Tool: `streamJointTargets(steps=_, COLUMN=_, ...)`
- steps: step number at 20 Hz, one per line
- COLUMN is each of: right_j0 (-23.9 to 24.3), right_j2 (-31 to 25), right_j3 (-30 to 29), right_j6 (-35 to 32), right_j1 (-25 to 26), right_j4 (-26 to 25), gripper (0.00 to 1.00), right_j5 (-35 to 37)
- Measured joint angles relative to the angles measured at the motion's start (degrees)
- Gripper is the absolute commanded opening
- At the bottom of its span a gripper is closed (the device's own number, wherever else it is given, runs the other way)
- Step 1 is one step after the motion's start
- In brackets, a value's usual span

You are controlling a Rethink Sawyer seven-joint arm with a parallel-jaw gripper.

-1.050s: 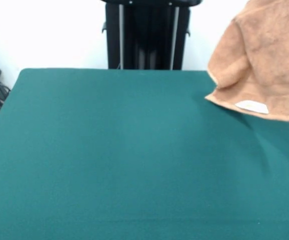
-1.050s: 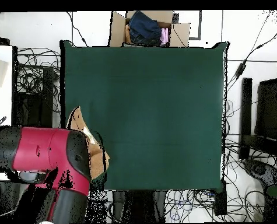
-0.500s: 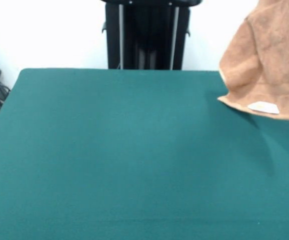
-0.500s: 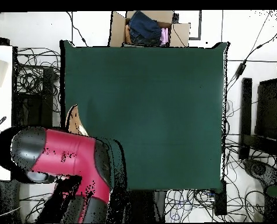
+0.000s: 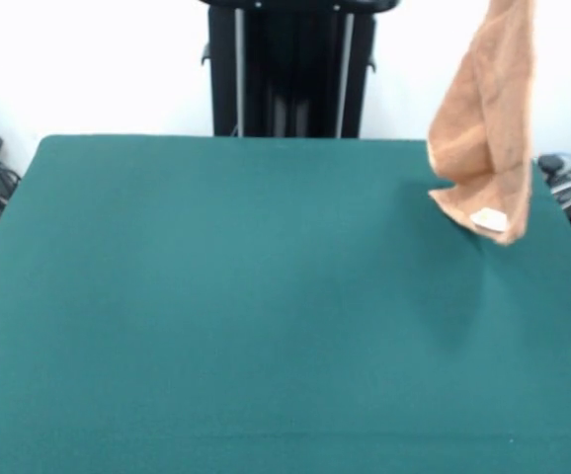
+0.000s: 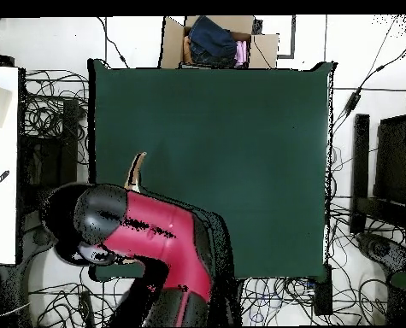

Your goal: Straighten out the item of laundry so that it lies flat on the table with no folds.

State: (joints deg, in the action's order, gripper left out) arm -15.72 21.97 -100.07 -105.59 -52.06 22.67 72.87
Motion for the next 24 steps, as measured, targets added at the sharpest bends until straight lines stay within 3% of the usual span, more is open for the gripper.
streamJointTargets(steps=15, right_j0=15.44, right_j2=-9.27, right_j3=-8.02, right_j6=1.36, right_j1=-1.04, right_j4=-0.65, gripper=0.00, right_j5=-7.49)
streamJointTargets(steps=24, right_j0=24.33, right_j2=-15.70, right_j3=-11.75, right_j6=10.17, right_j1=-0.96, right_j4=-2.93, gripper=0.00, right_j5=-10.55)
